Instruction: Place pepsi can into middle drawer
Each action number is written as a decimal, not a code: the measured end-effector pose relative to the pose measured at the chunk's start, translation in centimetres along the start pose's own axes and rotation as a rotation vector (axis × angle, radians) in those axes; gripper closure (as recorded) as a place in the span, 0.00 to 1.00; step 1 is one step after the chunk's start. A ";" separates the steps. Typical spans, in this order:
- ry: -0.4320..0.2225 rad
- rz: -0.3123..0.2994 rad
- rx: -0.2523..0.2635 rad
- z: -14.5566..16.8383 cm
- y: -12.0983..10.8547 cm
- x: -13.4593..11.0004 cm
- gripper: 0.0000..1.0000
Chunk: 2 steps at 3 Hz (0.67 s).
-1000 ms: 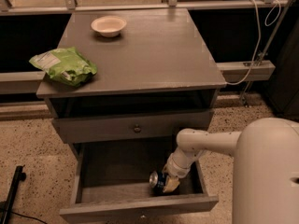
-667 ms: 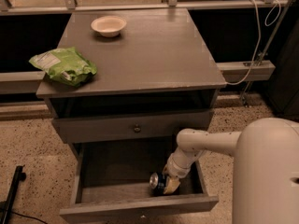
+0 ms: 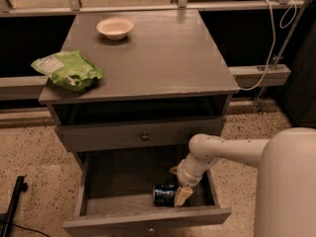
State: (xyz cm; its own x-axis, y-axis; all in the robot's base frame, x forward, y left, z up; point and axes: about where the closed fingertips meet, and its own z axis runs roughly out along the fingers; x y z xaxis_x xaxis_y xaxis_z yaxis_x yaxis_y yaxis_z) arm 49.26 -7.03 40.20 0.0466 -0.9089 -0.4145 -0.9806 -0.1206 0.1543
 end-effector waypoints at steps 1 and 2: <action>0.000 0.000 0.000 -0.1 -0.4 0.0 0.00; -0.021 -0.070 0.090 -4.6 3.2 -1.8 0.02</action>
Offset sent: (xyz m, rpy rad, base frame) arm -0.0932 -0.0366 0.2169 0.0235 -0.3162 0.1187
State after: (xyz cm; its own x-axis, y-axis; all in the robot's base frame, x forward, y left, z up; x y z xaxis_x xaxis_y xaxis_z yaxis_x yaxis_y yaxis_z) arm 46.91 -7.62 45.58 0.1123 -0.8908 -0.4403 -0.9883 -0.1463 0.0439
